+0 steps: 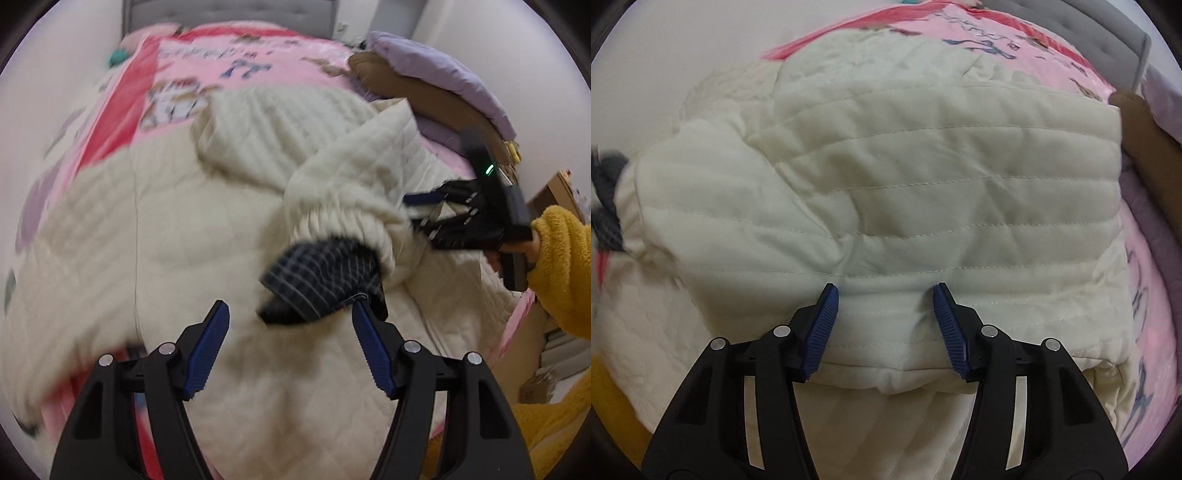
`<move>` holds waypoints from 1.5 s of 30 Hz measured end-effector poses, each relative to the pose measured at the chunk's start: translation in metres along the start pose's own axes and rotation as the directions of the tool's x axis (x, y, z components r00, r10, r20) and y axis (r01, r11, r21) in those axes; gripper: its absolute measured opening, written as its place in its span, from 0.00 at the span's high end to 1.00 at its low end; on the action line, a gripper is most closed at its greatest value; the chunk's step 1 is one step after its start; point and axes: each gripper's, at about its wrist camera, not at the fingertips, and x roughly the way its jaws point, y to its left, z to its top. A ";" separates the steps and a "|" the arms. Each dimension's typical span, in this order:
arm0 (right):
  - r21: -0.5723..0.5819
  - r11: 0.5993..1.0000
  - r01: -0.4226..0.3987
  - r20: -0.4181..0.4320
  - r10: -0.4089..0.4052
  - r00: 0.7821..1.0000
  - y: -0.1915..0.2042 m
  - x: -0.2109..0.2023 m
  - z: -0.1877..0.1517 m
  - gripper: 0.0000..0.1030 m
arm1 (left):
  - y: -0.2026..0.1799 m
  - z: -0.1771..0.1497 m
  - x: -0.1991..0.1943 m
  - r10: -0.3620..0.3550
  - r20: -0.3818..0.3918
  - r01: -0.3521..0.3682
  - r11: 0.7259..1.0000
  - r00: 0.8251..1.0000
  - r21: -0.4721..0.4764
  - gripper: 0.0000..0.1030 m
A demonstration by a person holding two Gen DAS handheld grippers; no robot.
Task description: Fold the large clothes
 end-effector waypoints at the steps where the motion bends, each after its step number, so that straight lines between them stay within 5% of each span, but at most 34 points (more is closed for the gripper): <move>1: 0.026 0.999 -0.045 0.015 0.045 0.999 -0.004 -0.010 0.002 0.49 | 0.001 -0.001 0.001 0.000 -0.007 0.000 1.000 1.000 -0.008 0.34; 6: 0.074 0.992 -0.102 0.180 0.087 0.980 -0.027 -0.081 0.026 0.34 | 0.011 -0.010 -0.006 0.024 0.005 -0.024 0.999 1.000 -0.041 0.34; 11: 0.112 0.991 0.077 0.208 -0.099 0.973 -0.068 -0.100 0.081 0.28 | 0.017 -0.034 -0.024 0.046 -0.052 -0.048 0.998 0.998 -0.029 0.34; 15: 0.136 0.975 0.173 0.077 -0.185 0.980 -0.101 -0.069 0.125 0.33 | 0.011 -0.047 -0.033 0.075 -0.094 -0.071 0.997 0.993 0.042 0.34; 18: 0.252 0.954 0.159 0.004 -0.166 0.986 -0.124 -0.055 0.140 0.39 | 0.010 -0.039 -0.035 0.083 -0.054 -0.078 0.993 0.995 0.084 0.34; 23: 0.393 0.885 0.251 -0.141 -0.212 0.967 -0.150 -0.029 0.157 0.43 | 0.014 0.012 -0.024 0.001 0.059 -0.009 0.991 0.998 0.131 0.32; 26: 0.370 0.881 0.296 -0.235 -0.219 0.947 -0.152 -0.008 0.160 0.49 | 0.017 0.039 0.000 -0.116 0.011 0.112 0.975 0.993 0.194 0.25; 29: 0.305 0.894 0.329 -0.309 -0.234 0.922 -0.148 0.009 0.157 0.51 | 0.029 0.051 0.033 -0.224 -0.088 0.237 0.955 0.971 0.179 0.25; 33: 0.295 0.894 0.338 -0.325 -0.239 0.915 -0.148 0.015 0.147 0.55 | 0.039 0.061 0.060 -0.416 -0.153 0.425 0.905 0.896 0.027 0.31; 35: 0.312 0.894 0.322 -0.330 -0.216 0.919 -0.150 0.016 0.142 0.66 | 0.037 0.062 0.066 -0.455 -0.165 0.461 0.887 0.875 0.000 0.42; 37: 0.309 0.897 0.316 -0.335 -0.208 0.919 -0.150 0.019 0.137 0.79 | 0.036 0.060 0.071 -0.444 -0.170 0.450 0.893 0.880 -0.001 0.64; 39: 0.300 0.905 0.302 -0.328 -0.200 0.923 -0.149 0.020 0.134 0.85 | 0.036 0.059 0.075 -0.422 -0.183 0.429 0.903 0.888 -0.001 0.75; 45: 0.376 0.888 0.265 -0.233 -0.187 0.954 -0.168 -0.015 0.142 0.89 | 0.035 0.101 0.064 -0.218 -0.152 0.243 0.953 0.964 0.178 0.79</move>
